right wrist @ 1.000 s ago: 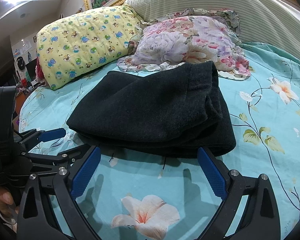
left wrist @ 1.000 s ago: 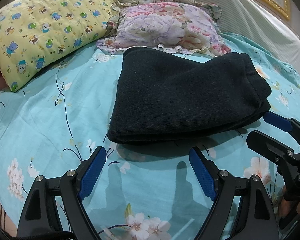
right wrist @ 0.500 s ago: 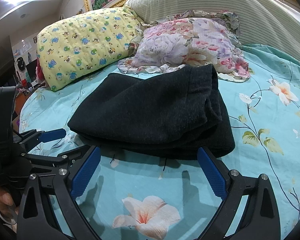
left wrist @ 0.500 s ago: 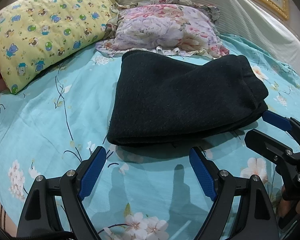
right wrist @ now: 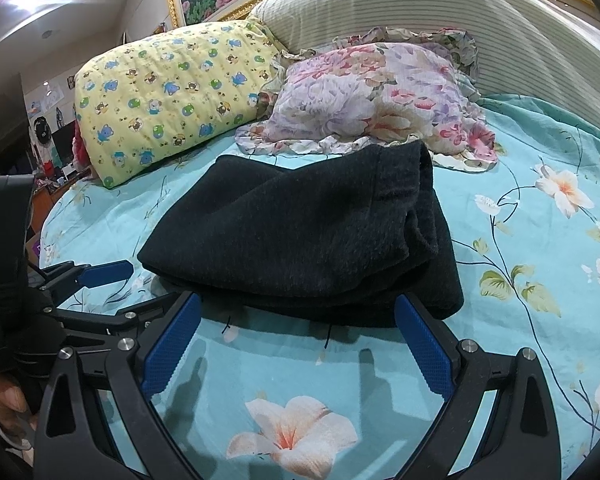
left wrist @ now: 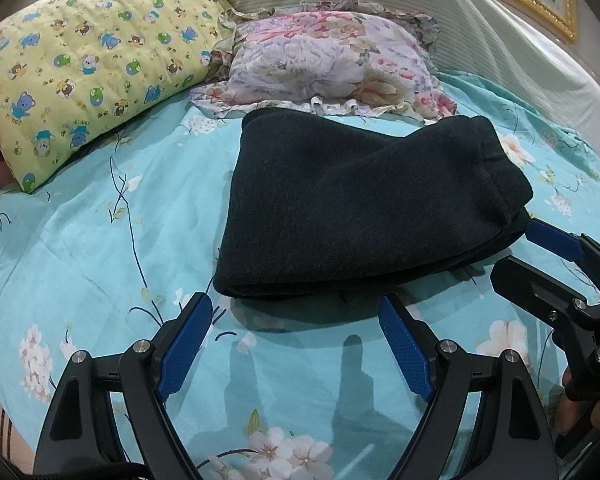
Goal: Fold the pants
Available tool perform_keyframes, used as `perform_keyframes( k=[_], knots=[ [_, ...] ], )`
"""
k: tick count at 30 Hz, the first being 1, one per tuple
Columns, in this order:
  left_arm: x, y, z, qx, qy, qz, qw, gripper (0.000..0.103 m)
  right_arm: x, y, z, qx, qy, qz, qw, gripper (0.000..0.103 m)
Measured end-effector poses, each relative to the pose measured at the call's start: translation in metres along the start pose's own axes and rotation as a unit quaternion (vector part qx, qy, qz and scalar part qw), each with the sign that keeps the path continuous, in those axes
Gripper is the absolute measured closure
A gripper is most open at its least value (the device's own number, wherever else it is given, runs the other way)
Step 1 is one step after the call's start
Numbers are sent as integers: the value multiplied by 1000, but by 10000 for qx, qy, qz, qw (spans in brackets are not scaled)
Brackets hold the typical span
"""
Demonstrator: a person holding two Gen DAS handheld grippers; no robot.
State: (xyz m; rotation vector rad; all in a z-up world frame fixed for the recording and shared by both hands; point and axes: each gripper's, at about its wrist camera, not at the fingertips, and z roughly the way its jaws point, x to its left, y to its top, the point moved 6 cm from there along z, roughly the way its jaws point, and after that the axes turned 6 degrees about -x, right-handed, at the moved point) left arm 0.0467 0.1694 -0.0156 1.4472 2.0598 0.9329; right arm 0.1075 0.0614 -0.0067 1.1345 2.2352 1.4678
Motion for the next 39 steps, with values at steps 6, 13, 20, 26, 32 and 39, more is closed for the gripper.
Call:
perform_keyframes(
  k=[6,13,20,26,32,39],
  knots=[
    [1,3,0,-2,3,-34,10000,17,-2,6,-2,-29,0,-14,10000,6],
    [-1,6,-2,-65,-12,28,10000,17,-1,7,-2,-28,4,-16,10000,6],
    [-1,11,0,-38,-23,-7,10000,17,-1,8,-3,-43,6,-5,10000,6],
    [1,18,0,-62,-22,-45,10000,17,-3,14,-3,-63,-11,-11,10000,6],
    [3,28,-3,-147,-54,-94,9998,17,-7,19,-6,-117,-56,69,9999,6],
    [3,32,0,-62,-94,-181,9998,17,-15,25,-9,-152,-178,126,9996,6]
  ],
)
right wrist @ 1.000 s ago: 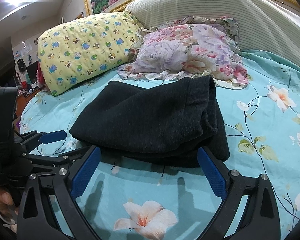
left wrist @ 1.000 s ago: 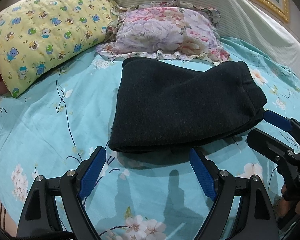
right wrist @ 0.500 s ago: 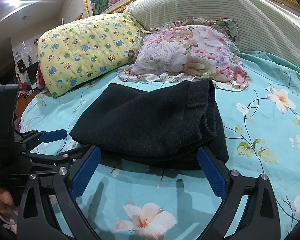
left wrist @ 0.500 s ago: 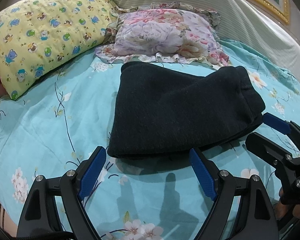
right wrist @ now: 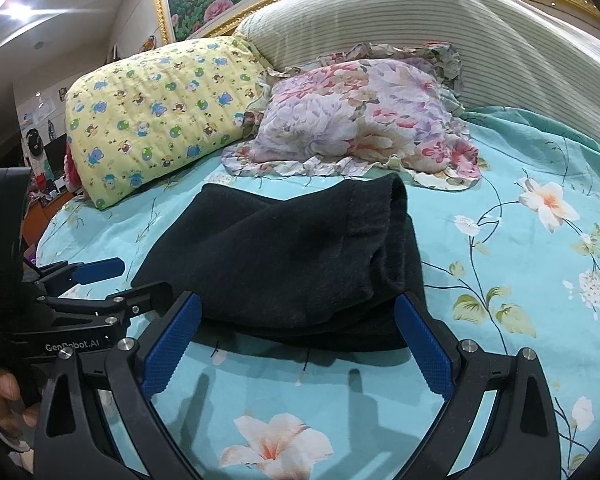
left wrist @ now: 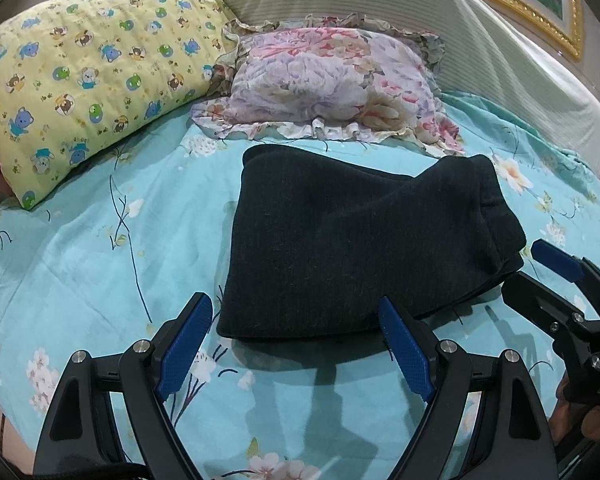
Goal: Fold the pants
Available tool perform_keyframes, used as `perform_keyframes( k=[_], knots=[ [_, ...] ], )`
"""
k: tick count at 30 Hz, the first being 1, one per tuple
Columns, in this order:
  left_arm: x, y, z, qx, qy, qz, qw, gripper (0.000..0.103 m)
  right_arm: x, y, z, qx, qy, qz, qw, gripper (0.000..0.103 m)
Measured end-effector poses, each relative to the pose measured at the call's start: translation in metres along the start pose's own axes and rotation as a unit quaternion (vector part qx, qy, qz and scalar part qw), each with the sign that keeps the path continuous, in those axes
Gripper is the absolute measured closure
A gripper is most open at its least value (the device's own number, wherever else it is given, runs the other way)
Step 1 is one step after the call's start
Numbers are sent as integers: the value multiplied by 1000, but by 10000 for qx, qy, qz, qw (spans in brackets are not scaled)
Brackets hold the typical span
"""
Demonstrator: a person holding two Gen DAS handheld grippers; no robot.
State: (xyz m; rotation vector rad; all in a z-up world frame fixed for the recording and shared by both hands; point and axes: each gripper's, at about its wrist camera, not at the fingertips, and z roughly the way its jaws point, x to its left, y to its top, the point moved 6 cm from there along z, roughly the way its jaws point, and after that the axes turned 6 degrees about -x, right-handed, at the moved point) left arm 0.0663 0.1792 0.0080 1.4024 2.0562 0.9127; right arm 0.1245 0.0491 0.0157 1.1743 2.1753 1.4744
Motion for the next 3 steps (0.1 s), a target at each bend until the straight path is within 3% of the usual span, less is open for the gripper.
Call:
perform_keyframes(
  k=[3],
  knots=[
    [-1,0,3,67,-2,-58,10000,17,-4,-1,3,72,-18,78,9999,6]
  ],
)
